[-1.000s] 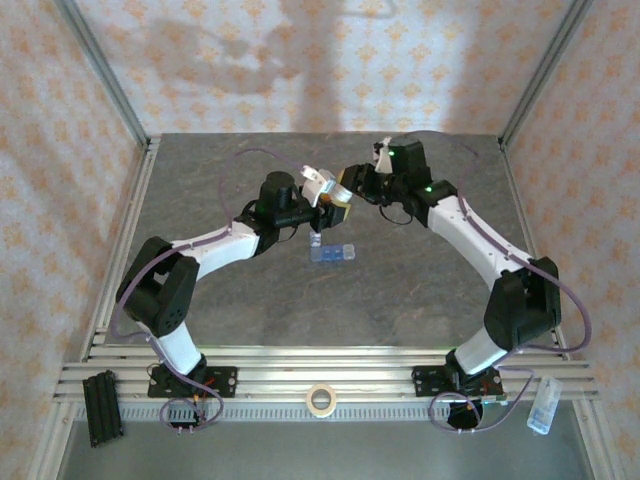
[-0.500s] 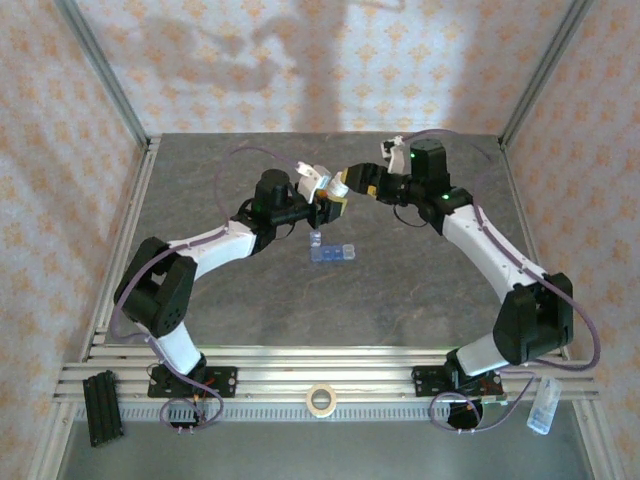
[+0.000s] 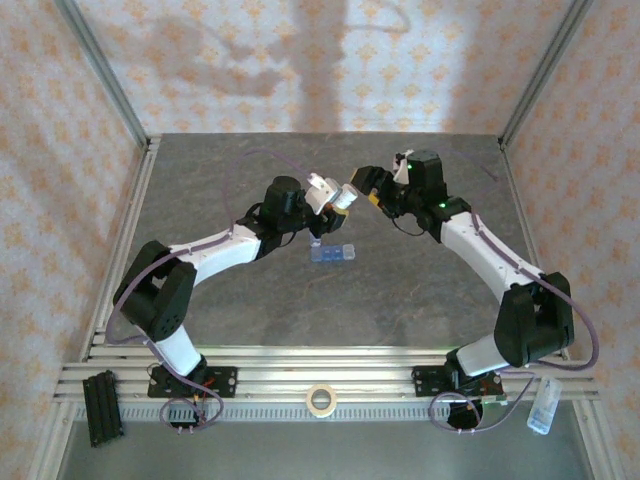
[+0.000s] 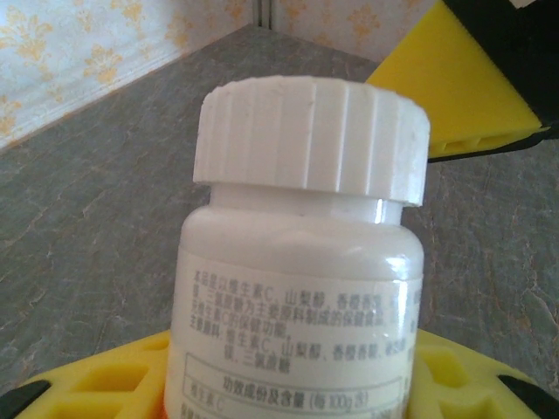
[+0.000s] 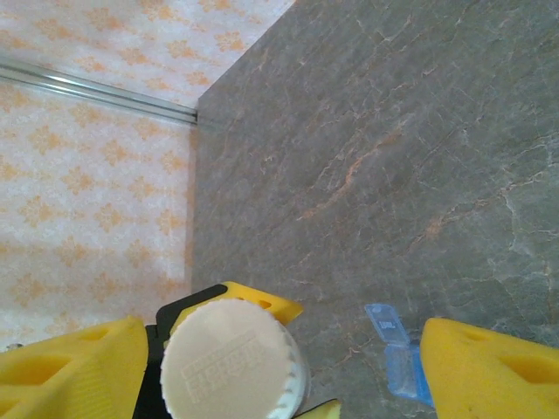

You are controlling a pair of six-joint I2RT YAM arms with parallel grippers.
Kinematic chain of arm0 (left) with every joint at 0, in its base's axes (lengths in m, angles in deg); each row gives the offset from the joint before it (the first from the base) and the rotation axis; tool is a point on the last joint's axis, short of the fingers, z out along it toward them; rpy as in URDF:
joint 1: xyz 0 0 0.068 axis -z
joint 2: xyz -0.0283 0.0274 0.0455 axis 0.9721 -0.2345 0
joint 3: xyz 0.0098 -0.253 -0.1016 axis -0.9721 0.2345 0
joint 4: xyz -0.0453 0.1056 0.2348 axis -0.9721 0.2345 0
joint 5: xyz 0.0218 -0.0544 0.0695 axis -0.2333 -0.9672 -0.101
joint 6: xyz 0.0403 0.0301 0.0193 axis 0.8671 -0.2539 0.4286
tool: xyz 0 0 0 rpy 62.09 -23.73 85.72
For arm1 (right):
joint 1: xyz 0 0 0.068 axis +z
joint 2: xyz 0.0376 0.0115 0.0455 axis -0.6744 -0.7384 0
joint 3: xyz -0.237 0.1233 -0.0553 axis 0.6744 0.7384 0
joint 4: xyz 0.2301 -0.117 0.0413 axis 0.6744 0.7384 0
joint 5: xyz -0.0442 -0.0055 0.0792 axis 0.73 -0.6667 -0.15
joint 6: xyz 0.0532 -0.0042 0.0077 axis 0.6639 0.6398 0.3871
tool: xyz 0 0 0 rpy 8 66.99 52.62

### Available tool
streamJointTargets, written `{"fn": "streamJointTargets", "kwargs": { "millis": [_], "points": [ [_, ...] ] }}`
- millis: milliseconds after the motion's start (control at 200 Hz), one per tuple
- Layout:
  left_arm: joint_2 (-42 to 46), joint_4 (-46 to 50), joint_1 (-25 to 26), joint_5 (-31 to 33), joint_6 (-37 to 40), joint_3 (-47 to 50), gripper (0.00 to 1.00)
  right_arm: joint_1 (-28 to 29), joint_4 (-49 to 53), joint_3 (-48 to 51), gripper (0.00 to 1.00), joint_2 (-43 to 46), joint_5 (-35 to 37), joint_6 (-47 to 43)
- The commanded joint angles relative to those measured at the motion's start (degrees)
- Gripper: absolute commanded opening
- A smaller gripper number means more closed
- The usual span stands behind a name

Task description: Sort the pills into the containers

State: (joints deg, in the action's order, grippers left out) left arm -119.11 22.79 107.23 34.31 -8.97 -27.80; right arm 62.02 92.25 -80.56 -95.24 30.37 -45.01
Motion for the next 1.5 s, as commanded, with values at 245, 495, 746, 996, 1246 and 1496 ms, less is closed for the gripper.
{"fn": "streamJointTargets", "kwargs": {
  "millis": [245, 495, 746, 996, 1246, 1496],
  "points": [
    [0.4, 1.0, 1.3, 1.5, 1.7, -3.3, 0.00, 3.4, -3.3, -2.0, 0.76, -2.1, 1.9, 1.1],
    [0.3, 0.2, 1.3, 1.5, 0.6, -3.2, 0.00, 3.8, -3.2, -1.8, 0.50, -2.4, 2.8, -0.6],
    [0.7, -6.9, -0.4, -4.8, -7.7, -1.6, 0.00, 1.9, -8.7, 1.4, 0.42, -1.3, -1.6, -5.3],
    [-1.0, -27.7, -4.1, -13.4, -27.0, 1.3, 0.00, 0.0, -13.0, 2.2, 0.43, -1.5, -8.7, -6.3],
    [0.3, -11.0, -3.6, -8.8, -15.2, -1.5, 0.00, -0.5, -7.9, -0.4, 0.67, -0.2, -6.2, -6.0],
    [1.5, 1.4, -1.6, 0.2, -1.4, -2.8, 0.00, -1.0, -4.2, -0.7, 0.74, 2.5, -4.1, -4.4]
  ]
}}
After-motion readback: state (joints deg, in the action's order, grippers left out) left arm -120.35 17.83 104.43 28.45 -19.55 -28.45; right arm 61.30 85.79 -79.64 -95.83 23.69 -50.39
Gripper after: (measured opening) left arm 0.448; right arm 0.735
